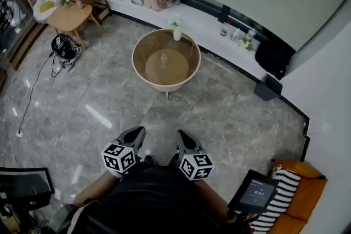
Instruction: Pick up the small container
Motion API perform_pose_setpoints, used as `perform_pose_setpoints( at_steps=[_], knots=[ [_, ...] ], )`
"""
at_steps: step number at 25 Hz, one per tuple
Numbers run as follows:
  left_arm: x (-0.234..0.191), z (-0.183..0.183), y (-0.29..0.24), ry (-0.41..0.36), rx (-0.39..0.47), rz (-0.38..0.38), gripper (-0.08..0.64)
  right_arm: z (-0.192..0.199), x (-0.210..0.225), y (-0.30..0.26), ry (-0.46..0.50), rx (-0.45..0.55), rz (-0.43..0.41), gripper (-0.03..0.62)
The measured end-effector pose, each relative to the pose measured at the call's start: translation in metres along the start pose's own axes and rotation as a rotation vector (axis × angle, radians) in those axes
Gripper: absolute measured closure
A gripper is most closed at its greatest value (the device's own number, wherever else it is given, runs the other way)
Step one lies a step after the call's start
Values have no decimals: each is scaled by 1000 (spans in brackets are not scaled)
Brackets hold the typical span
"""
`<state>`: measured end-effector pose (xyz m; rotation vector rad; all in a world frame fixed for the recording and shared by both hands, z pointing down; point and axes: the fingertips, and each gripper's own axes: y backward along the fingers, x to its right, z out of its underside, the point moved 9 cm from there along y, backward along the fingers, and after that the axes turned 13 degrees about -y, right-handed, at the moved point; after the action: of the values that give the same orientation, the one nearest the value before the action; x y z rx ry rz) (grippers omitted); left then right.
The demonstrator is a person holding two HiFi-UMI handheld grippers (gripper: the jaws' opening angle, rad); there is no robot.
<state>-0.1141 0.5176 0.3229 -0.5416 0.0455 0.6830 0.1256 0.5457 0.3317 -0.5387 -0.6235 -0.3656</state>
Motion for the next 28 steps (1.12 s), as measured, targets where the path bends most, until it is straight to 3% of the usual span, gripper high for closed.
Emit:
perform_pose_setpoints(
  at_steps=[6,12,16,19,24,28],
  knots=[
    [33,14,-11,-47,-21,0,557,6,25,5,-21,-40,-33,586],
    [29,23,-4,34,-42,-62,557,3,30,9,-19,-65,-30,586],
    [23,26,-7,40,-48,-35,557,5,28,3,-25,-71,-12,586],
    [3,18,-2,33,-48,-4,557,4,11,-10,-25,-72,20,586],
    [-84,0,4,72,-37,31,557,3,-32,-69,-36,-58,85,586],
    [-83,-7,-11,65,-16,60,557,-5,-20,-67,-20,-32,112,586]
  ],
)
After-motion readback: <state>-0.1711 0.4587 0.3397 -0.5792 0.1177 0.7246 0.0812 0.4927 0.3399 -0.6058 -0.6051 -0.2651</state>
